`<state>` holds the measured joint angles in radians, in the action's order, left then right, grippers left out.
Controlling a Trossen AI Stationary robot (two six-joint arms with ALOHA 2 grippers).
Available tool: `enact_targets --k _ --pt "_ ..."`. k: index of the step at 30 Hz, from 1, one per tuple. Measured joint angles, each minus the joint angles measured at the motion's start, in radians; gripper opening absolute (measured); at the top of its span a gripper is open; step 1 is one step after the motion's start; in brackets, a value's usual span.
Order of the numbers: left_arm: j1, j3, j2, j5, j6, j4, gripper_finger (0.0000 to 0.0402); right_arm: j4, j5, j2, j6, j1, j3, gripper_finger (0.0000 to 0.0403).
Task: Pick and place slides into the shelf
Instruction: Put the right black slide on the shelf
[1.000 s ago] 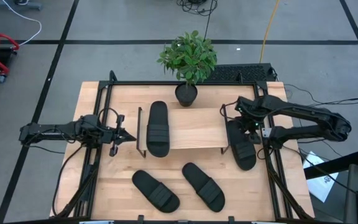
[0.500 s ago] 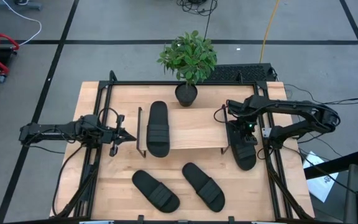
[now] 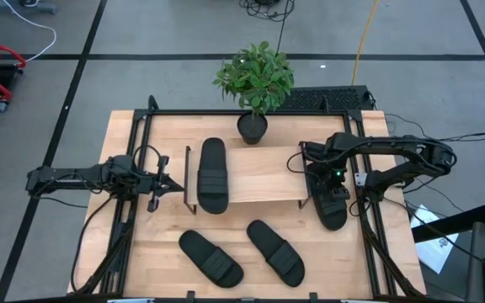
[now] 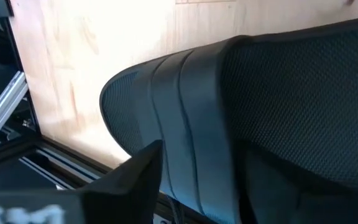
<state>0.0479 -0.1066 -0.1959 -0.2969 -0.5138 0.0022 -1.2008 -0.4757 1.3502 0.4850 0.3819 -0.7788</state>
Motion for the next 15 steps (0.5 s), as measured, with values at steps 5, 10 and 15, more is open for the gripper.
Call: enact_targets --k 5,10,15 --pt "0.0 0.0 0.0 0.007 0.011 0.003 0.001 -0.004 0.004 -0.004 0.007 -0.004 0.0 0.0086" --pt "0.0 0.0 0.0 0.011 0.012 0.003 0.002 -0.052 0.008 -0.006 0.001 -0.004 -0.002 0.0013" --pt "0.0 0.0 0.0 0.011 0.013 0.006 0.0014 -0.158 0.091 -0.039 -0.041 -0.004 -0.026 0.0005"
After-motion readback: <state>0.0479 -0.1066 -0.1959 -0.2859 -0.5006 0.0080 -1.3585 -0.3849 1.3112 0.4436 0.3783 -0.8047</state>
